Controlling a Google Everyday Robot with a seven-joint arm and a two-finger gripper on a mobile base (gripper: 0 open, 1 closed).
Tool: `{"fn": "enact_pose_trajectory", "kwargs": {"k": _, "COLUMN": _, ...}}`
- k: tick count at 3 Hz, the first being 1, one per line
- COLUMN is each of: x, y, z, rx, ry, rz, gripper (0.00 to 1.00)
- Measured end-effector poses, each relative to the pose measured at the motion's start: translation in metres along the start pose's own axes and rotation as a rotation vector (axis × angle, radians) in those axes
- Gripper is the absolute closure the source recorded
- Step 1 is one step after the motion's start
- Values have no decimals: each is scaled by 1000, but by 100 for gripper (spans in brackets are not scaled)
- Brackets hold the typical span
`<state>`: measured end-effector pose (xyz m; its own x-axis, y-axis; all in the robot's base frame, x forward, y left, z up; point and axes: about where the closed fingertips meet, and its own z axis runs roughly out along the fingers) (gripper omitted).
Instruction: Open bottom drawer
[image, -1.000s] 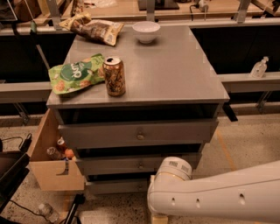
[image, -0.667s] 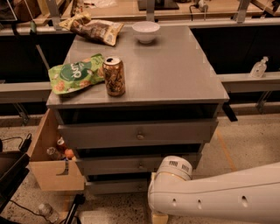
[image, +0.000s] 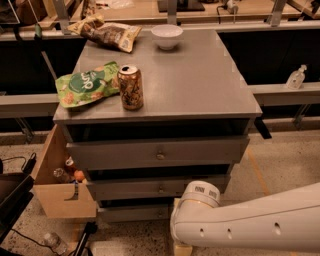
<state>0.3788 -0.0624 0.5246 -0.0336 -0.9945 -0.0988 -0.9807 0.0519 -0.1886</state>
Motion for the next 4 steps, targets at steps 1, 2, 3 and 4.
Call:
{"fn": "enact_pose_trajectory", "kwargs": {"k": 1, "x": 23, "y": 1, "z": 39, "rx": -14, "ry": -34, "rz": 86, "gripper": 0}}
{"fn": "enact_pose_trajectory", "kwargs": {"k": 2, "x": 47, "y": 7, "z": 88, "rx": -25, "ry": -31, "rz": 108, "gripper": 0}}
{"fn": "enact_pose_trajectory", "kwargs": {"k": 3, "x": 60, "y": 5, "z": 121, "rx": -17, "ry": -19, "rz": 39, "gripper": 0}}
{"fn": "enact_pose_trajectory", "kwargs": {"k": 4, "x": 67, "y": -2, "z": 162, "rx": -6, "ry": 0, "rz": -58, "gripper": 0}}
